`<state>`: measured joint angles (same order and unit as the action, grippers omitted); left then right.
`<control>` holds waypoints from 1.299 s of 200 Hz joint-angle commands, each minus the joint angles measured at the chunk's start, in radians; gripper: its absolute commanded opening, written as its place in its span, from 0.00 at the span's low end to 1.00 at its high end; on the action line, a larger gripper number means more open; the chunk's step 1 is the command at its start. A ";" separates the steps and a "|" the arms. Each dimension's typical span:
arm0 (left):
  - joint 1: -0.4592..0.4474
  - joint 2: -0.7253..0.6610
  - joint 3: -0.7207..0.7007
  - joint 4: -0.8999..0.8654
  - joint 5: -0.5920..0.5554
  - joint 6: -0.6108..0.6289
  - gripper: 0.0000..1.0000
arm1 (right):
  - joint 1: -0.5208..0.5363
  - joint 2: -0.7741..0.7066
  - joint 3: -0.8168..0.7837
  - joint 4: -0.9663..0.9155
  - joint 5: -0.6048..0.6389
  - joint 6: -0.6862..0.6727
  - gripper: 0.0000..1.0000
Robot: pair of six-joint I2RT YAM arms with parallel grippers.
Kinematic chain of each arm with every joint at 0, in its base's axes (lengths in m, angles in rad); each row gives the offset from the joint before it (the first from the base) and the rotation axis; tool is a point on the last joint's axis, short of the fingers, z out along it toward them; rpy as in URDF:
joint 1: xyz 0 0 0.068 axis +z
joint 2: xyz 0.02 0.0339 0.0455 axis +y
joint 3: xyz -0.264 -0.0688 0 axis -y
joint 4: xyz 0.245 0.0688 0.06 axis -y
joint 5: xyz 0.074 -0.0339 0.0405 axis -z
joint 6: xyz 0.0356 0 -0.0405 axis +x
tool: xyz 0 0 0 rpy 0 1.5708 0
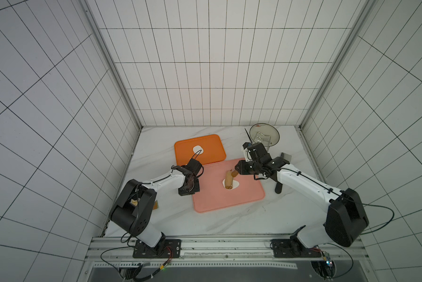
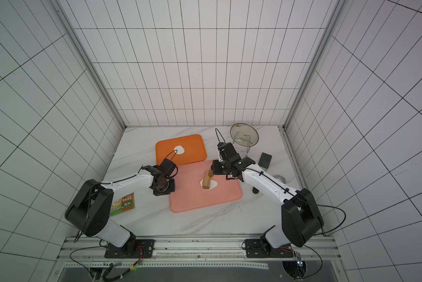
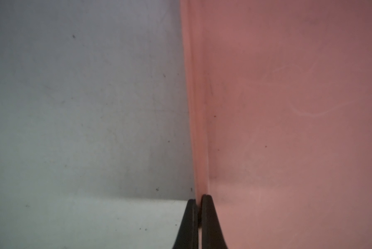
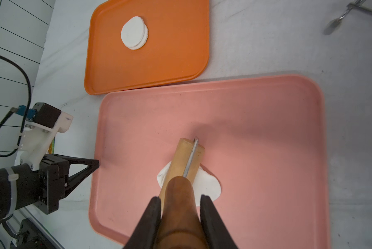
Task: Roll out the dumpling wrappers from the dough
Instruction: Flatten out the dough on the work surface.
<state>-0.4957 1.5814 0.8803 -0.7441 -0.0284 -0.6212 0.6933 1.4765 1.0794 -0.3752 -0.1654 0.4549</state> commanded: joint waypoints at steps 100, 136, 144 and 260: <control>-0.009 -0.004 -0.033 -0.028 -0.005 0.003 0.00 | 0.000 0.019 -0.208 -0.003 0.097 -0.043 0.00; -0.009 0.000 -0.030 -0.027 -0.007 0.003 0.00 | 0.013 0.076 -0.225 0.018 0.127 -0.046 0.00; -0.008 0.001 -0.030 -0.028 -0.007 0.001 0.00 | 0.015 0.084 -0.230 0.021 0.137 -0.041 0.00; -0.009 0.020 -0.017 -0.034 -0.004 0.006 0.00 | 0.042 0.121 -0.221 0.051 0.152 -0.010 0.00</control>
<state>-0.4965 1.5776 0.8749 -0.7380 -0.0296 -0.6235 0.7418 1.5303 0.9195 -0.0303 -0.1974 0.5148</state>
